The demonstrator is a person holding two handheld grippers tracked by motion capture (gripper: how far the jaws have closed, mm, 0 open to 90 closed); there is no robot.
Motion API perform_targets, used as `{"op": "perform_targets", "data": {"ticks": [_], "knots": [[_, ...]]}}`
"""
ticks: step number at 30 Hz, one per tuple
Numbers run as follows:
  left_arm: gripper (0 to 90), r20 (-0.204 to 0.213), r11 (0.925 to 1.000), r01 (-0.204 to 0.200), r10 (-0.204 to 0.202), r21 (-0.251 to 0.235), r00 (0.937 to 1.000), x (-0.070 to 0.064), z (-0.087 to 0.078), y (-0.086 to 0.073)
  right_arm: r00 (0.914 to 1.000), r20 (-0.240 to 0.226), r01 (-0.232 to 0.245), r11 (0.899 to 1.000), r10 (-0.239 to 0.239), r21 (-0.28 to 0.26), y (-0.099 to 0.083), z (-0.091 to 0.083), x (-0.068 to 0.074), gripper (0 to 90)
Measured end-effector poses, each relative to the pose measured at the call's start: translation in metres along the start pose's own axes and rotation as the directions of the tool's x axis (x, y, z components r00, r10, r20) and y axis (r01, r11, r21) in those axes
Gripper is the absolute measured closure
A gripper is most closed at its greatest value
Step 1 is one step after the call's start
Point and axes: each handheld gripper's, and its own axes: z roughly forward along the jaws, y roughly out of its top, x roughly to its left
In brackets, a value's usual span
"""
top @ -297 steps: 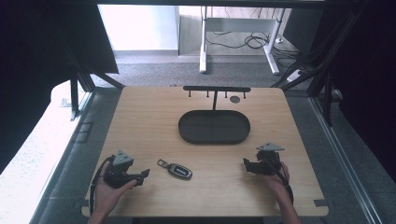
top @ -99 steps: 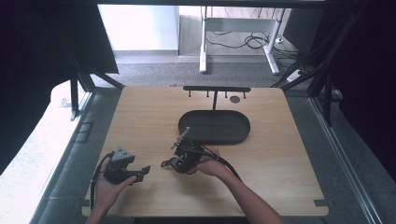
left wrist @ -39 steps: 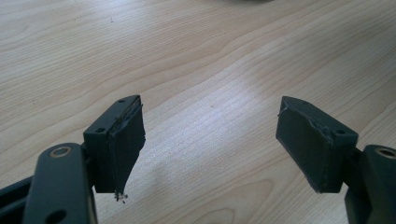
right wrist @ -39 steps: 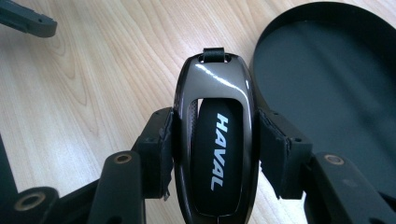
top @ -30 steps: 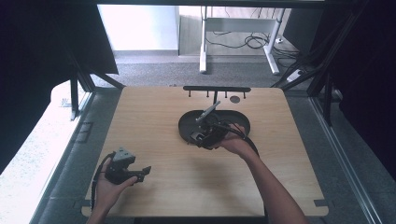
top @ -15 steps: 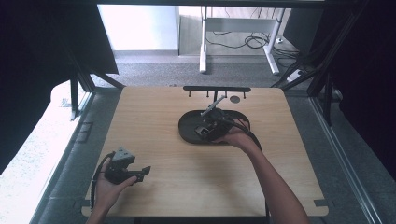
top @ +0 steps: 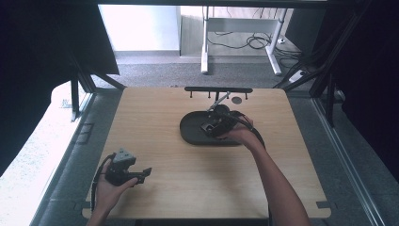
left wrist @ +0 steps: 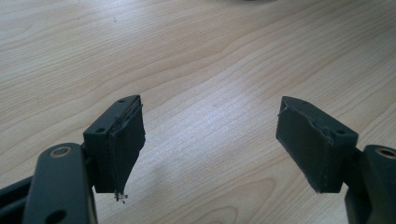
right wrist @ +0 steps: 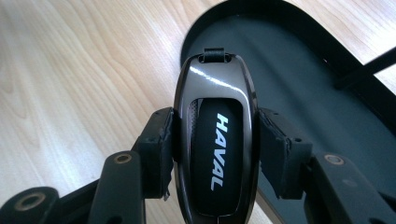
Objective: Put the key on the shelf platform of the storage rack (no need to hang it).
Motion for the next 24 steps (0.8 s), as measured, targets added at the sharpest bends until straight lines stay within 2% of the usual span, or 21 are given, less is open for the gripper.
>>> {"op": "perform_targets", "data": {"ticks": [10,19,24], "knots": [[23.8,0.0,1.0,-0.005,0.005,0.005,1.0,0.0,0.001,0.0,0.9996,0.018,-0.02,1.0,0.02,0.011,0.0,0.011,-0.013,49.5],[23.8,-0.001,1.0,-0.001,0.001,0.005,1.0,0.001,0.001,-0.001,0.9993,0.037,0.0,0.999,-0.001,0.042,0.001,0.026,-0.017,49.5],[23.8,0.0,1.0,0.0,0.0,0.005,1.0,0.001,0.001,-0.001,0.9984,0.057,-0.009,0.998,0.006,0.057,0.0,0.032,-0.022,49.5]]}}
